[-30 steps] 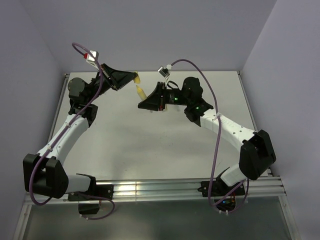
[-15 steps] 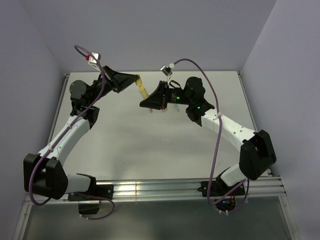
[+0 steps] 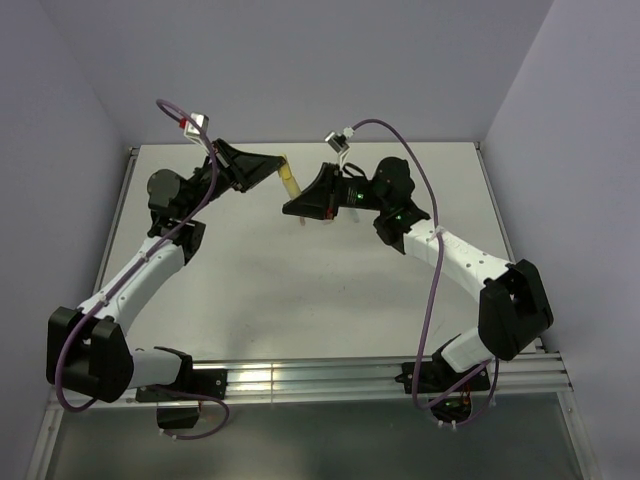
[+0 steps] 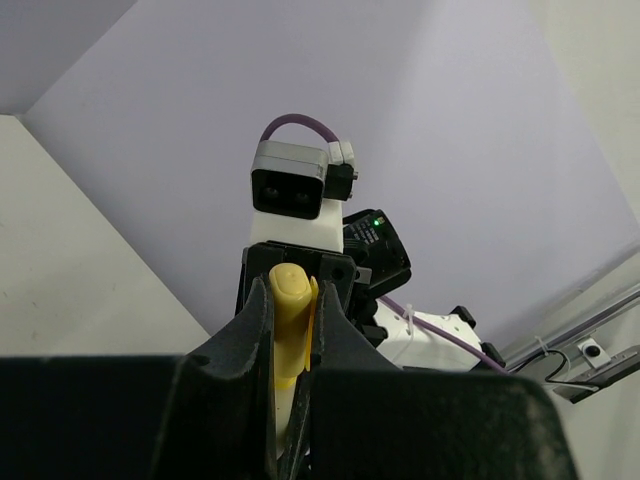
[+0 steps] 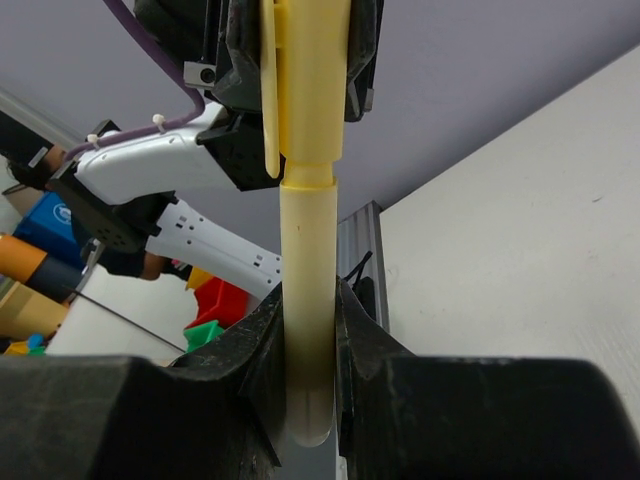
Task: Insert the pens into the pen caps
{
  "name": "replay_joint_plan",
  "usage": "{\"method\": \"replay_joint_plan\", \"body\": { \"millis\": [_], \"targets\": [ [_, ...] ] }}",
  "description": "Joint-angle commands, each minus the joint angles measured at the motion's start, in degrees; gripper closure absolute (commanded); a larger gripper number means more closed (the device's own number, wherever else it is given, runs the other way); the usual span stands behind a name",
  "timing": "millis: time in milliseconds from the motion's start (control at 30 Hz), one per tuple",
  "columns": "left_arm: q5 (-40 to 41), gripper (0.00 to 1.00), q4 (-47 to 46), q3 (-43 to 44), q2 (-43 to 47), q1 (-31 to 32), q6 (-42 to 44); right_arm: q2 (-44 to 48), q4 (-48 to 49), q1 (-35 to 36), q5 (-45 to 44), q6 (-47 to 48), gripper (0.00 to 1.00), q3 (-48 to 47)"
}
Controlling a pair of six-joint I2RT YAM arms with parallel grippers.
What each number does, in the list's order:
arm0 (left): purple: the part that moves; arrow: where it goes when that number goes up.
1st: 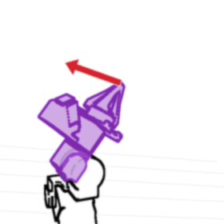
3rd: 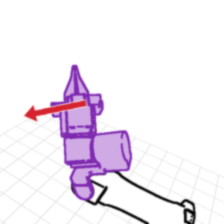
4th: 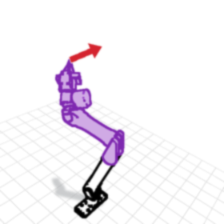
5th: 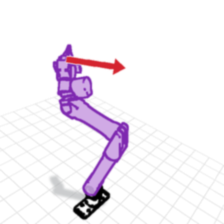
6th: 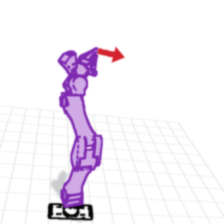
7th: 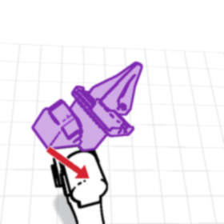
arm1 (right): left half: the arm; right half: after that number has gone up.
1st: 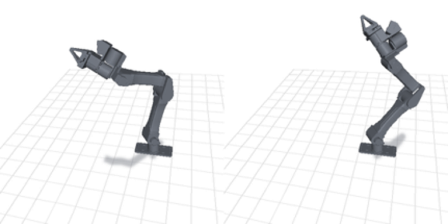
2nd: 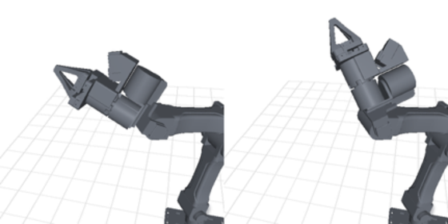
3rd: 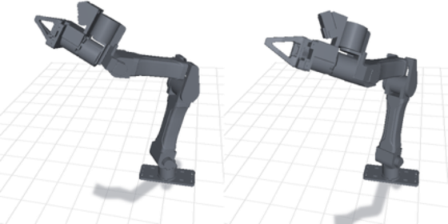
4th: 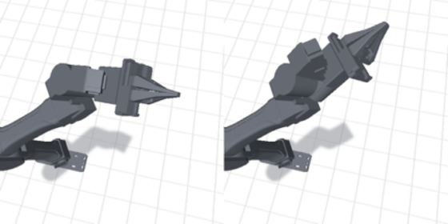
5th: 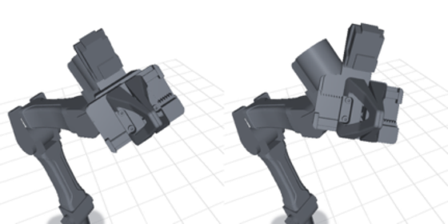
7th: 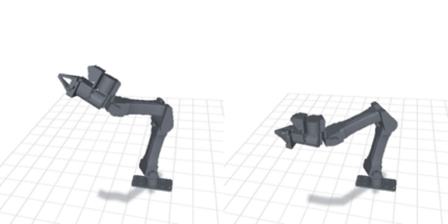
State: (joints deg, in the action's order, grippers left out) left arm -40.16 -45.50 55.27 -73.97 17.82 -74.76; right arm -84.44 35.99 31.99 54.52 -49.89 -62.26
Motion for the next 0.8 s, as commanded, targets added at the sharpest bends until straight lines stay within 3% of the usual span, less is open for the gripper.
{"method": "replay_joint_plan", "body": {
  "millis": [0, 300, 767],
  "targets": [
    [-0.4, 1.00, -5.8, -1.1, 1.4, 1.9, -1.2, 2.5, 6.4, -0.4, -0.8, -1.7, 1.00, 0.3],
    [1.2, 1.00, -9.8, -2.6, 1.6, 5.9, 0.0, 3.1, 13.6, -0.6, -2.3, -6.2, 1.00, 3.1],
    [-3.1, 1.00, -5.1, 0.1, 2.2, 11.1, 4.2, 7.8, 7.0, -1.1, -5.7, 2.2, 1.00, 3.6]
  ]
}}
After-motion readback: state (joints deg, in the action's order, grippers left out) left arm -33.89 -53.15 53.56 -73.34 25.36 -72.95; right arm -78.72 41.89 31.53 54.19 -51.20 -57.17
